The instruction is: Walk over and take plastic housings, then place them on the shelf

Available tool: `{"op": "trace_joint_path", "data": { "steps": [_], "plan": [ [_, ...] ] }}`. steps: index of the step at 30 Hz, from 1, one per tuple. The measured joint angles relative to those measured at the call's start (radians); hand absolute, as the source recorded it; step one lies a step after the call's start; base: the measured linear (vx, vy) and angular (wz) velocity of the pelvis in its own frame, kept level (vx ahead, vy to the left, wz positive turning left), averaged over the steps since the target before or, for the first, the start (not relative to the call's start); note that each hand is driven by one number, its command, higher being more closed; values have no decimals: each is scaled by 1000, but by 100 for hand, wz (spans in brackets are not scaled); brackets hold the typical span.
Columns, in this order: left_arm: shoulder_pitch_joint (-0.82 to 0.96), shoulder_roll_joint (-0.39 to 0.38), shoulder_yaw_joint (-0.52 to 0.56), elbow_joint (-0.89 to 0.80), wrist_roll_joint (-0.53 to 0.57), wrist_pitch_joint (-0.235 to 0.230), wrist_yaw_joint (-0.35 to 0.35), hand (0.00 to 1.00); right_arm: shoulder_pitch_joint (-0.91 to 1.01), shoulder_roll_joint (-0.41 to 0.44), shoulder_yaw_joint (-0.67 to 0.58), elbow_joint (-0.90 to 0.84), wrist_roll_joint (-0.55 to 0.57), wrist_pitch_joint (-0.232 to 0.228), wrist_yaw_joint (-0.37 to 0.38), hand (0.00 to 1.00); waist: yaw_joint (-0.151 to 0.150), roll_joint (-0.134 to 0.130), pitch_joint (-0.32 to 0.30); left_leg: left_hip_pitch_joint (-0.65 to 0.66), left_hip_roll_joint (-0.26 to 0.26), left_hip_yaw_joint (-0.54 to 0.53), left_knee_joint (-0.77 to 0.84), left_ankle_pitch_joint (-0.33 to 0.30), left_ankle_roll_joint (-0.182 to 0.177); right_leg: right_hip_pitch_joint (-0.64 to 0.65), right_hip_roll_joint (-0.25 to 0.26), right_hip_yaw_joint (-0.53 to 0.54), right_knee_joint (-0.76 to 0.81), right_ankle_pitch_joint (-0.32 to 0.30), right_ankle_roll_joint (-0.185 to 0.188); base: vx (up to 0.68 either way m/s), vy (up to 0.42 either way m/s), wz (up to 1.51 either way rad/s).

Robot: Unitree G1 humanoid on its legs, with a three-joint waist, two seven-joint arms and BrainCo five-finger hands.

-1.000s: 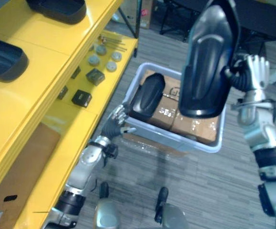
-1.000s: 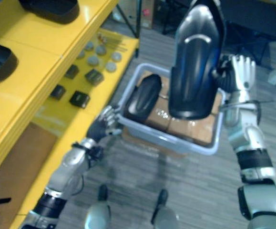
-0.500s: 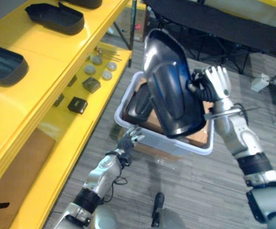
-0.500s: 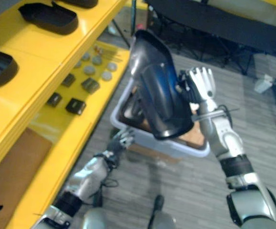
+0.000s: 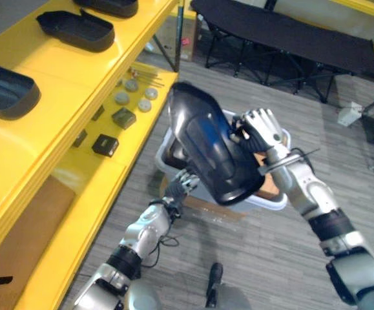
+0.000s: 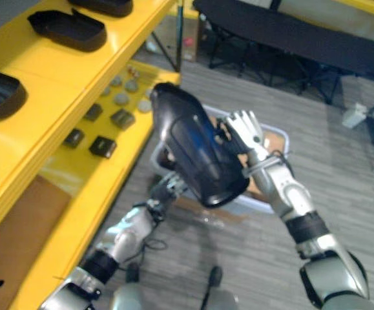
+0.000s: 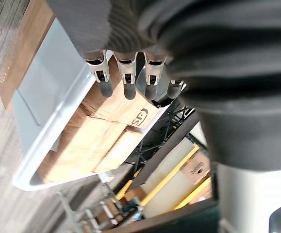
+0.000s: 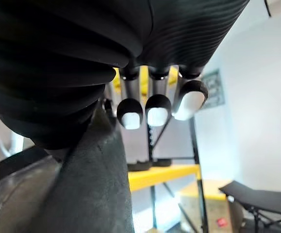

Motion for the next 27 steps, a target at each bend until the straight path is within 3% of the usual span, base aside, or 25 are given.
{"op": "trace_joint_path", "data": {
  "steps": [9,14,27],
  "plan": [
    [-47,0,6,-7,-138,-54,-53,0,-3,3,1,20,-29,38,1,100,0,8,5,0,0,1,3,0,0,-1,0,1,0,0,0,0,0,0],
    [-62,0,27,-95,-185,-77,-98,0,-3,6,5,27,-29,48,-5,100,0,12,6,-4,0,2,3,0,0,-7,0,3,0,0,-1,0,0,0],
    [-103,-33,58,-159,-144,-75,-179,0,-13,15,38,45,-30,43,-32,100,-1,31,18,-4,-1,2,1,0,0,-7,-1,3,0,0,-1,0,0,0]
  ]
}}
